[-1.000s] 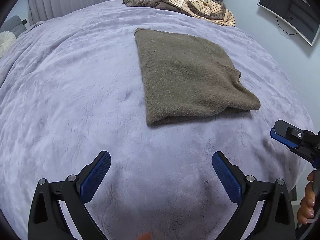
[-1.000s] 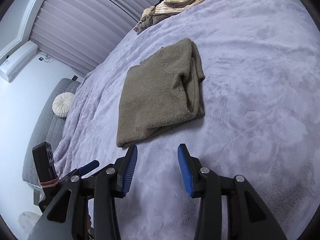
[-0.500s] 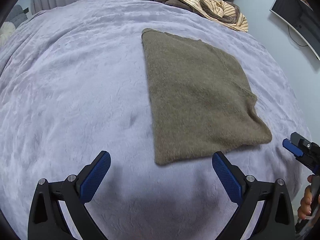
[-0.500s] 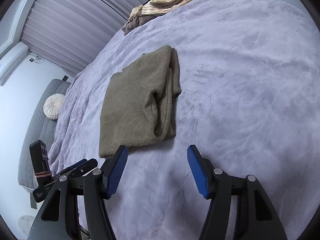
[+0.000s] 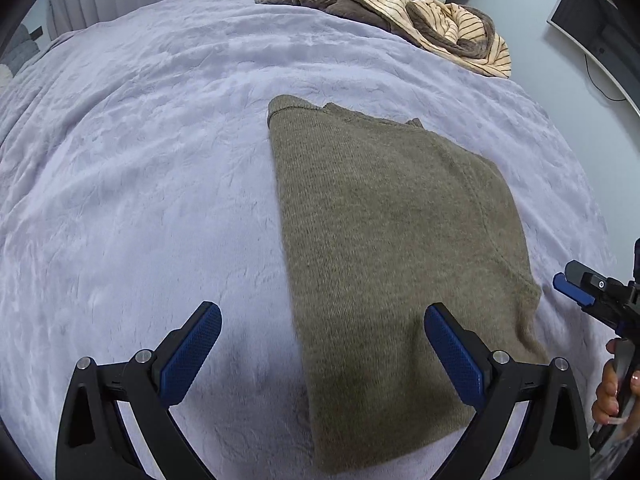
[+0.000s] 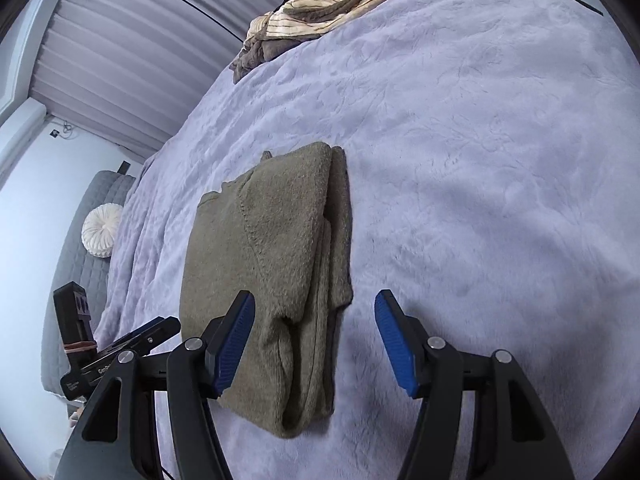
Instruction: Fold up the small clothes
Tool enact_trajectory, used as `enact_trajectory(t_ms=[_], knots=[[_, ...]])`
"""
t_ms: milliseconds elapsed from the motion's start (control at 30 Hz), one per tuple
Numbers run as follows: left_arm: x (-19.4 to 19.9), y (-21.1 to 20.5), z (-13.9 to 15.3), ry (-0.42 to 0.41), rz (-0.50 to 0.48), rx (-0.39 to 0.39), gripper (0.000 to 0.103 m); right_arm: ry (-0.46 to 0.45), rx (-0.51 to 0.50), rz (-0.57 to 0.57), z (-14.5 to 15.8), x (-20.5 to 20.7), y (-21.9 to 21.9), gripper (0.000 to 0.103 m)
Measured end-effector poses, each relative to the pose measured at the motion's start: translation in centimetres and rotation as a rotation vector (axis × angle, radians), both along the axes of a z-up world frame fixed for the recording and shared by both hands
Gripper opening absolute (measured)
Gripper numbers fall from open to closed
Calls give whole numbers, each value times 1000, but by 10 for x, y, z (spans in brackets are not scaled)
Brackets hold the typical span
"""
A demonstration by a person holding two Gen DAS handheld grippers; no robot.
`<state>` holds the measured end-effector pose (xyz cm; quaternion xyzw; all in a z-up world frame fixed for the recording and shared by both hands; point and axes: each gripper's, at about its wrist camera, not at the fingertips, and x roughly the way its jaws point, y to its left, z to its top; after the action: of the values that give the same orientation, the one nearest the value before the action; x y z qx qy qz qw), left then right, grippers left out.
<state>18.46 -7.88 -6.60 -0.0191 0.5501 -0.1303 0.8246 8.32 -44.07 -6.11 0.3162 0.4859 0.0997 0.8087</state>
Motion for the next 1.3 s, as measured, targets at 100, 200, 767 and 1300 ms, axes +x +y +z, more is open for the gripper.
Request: enact_trajectory(t_ms=[100, 200, 767, 1300], knots=[[12, 0, -5, 10, 8, -20, 102, 15, -1, 11, -7, 17, 0, 66], [22, -1, -10, 17, 10, -22, 102, 30, 6, 27, -16, 32, 1, 66], [54, 4, -40, 90, 15, -162, 102, 65, 94, 66, -46, 53, -1, 67], [70, -22, -56, 148, -112, -261, 102, 97, 183, 204, -57, 70, 12, 67]])
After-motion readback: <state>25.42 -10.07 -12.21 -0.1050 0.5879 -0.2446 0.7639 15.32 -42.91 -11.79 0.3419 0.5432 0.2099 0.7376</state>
